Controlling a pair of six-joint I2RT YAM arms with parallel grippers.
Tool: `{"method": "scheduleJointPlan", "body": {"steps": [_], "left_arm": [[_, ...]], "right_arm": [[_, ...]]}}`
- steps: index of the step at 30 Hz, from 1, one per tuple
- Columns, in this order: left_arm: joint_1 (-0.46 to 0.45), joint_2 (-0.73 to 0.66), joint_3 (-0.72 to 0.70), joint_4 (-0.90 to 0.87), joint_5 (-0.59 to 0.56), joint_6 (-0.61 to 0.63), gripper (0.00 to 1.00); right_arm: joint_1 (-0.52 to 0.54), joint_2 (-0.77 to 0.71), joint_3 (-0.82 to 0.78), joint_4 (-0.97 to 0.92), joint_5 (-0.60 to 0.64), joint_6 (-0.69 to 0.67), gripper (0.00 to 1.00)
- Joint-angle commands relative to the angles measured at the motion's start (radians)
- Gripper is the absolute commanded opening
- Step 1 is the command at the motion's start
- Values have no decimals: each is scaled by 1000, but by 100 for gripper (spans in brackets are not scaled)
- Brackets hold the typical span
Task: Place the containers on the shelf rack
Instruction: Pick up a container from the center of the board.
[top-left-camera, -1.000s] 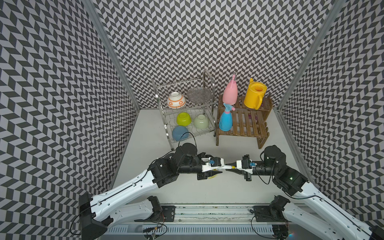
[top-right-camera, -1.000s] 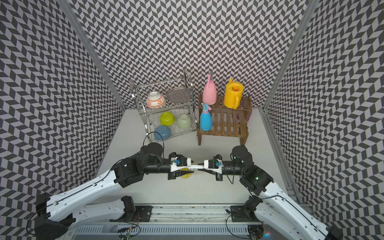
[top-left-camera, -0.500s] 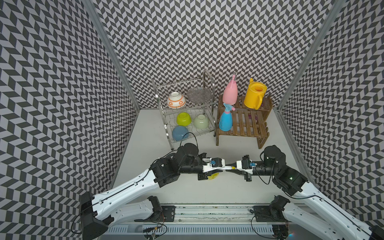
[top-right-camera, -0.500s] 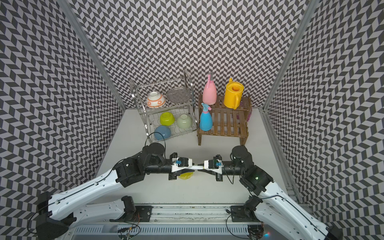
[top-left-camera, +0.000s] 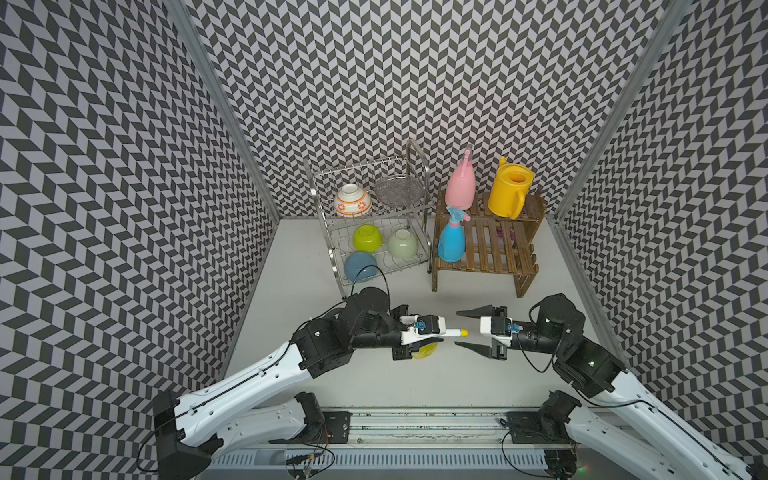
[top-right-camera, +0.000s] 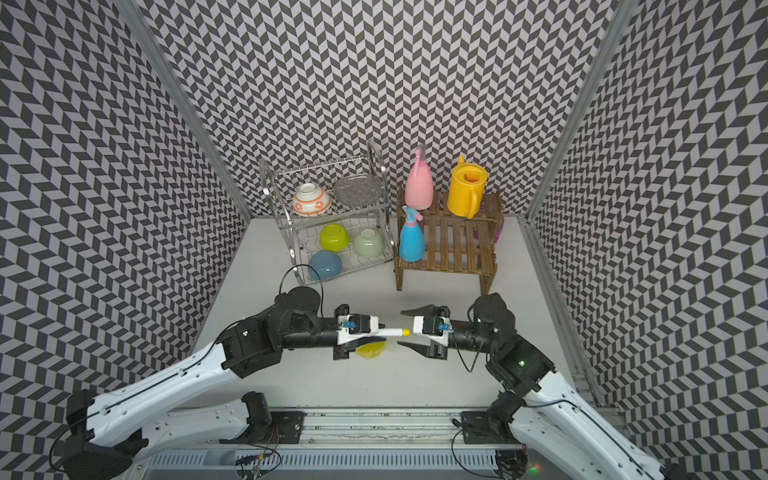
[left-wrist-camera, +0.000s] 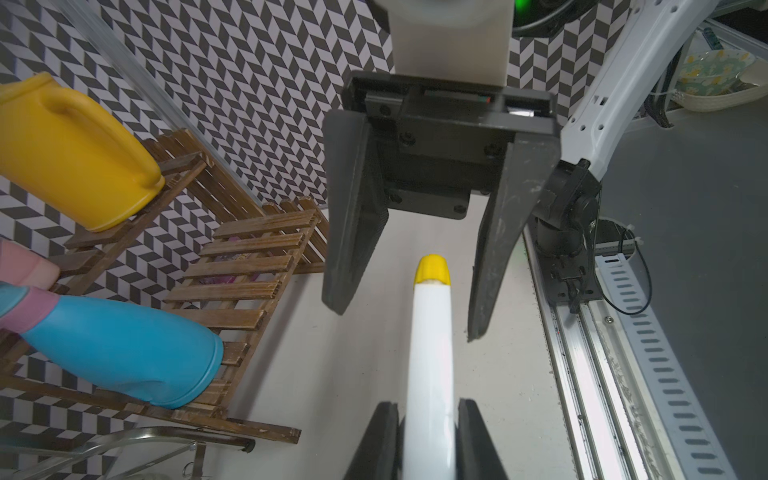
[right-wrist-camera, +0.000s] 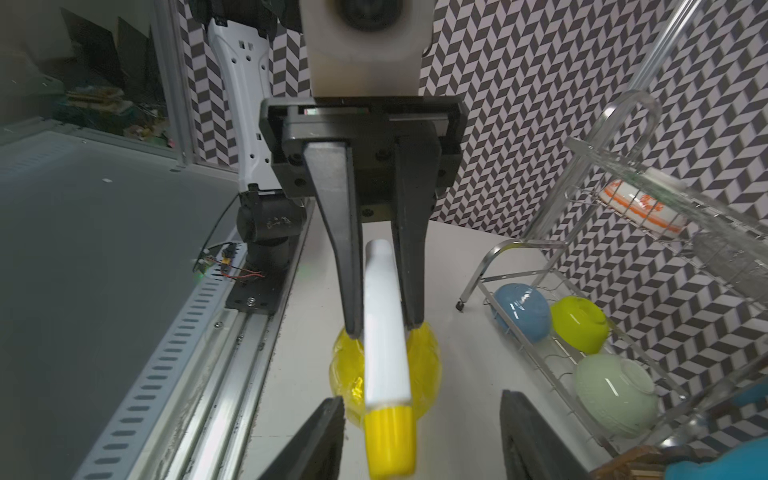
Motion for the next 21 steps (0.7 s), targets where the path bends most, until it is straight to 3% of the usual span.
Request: {"method": "scheduleJointPlan", "body": {"steps": [1, 3, 10, 16, 21], "left_arm": [[-7, -55, -29, 79, -38, -29, 0], [-6, -77, -51, 120, -67, -69, 0], [-6, -84, -121, 319, -132, -296, 0], [-7, 44, -102, 463, -171, -455, 0], [-15, 210, -8, 543, -217, -511, 0]], "right_arm": [[2, -82, -11, 118, 104, 99, 68], [1, -130, -18, 167, 167, 166, 70], [1, -306, -22, 381, 612, 518, 83], [1, -298, 81, 375, 863, 596, 83], [1, -277, 154, 298, 951, 622, 83]]}}
